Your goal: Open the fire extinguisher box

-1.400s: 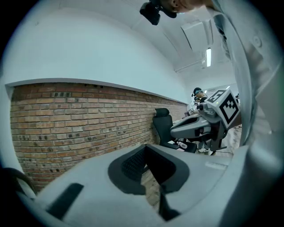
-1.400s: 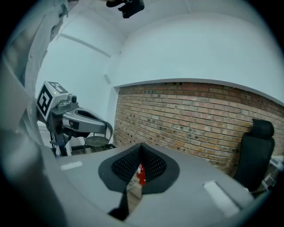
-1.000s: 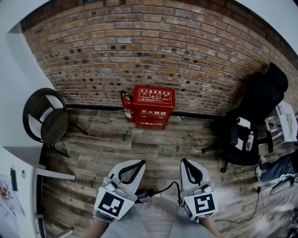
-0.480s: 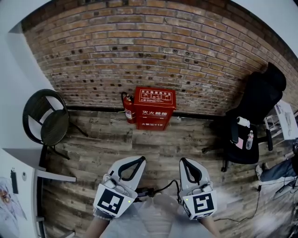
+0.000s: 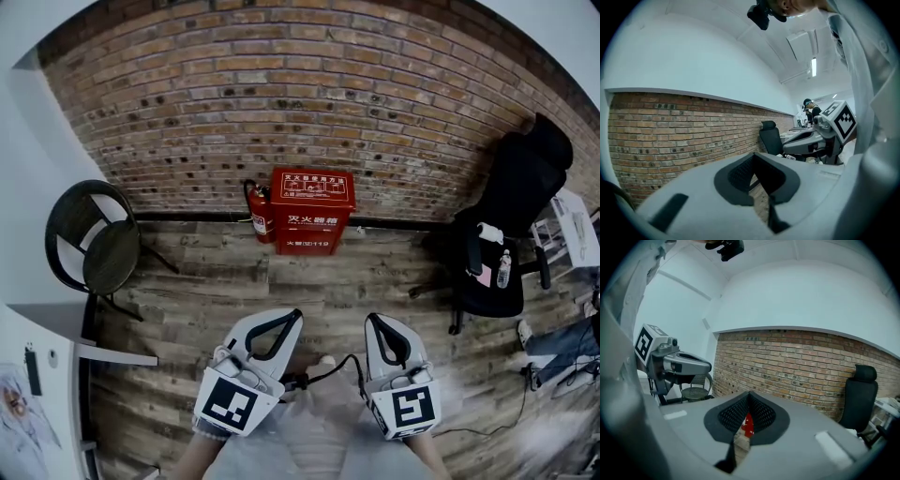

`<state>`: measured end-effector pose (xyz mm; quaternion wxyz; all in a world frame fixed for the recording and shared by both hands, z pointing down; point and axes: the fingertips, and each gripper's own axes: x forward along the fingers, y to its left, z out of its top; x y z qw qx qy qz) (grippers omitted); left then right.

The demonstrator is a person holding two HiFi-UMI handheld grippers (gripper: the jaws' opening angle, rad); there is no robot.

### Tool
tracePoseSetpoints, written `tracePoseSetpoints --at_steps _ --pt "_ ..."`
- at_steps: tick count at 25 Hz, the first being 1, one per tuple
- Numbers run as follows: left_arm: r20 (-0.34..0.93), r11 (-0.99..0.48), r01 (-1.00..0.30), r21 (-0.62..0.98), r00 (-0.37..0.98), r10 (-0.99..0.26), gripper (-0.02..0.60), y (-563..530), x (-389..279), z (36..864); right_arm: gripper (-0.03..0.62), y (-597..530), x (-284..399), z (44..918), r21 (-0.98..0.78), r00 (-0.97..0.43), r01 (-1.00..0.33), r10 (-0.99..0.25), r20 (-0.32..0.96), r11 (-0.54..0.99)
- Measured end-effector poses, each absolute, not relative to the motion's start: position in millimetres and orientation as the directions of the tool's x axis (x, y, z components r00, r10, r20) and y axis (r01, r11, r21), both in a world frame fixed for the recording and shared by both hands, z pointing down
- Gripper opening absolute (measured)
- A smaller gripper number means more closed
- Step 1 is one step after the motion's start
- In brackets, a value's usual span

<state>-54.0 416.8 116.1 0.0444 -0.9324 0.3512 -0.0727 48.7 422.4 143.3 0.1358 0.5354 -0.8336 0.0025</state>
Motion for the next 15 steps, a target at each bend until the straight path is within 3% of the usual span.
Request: tracePoseSetpoints --at_steps 15 --pt "0.108 -0.696 -0.699 -0.168 0.688 -0.717 0.0 377 -66 122 0.009 370 49 148 0.159 -0.435 -0.867 -0.873 0.222 0.473"
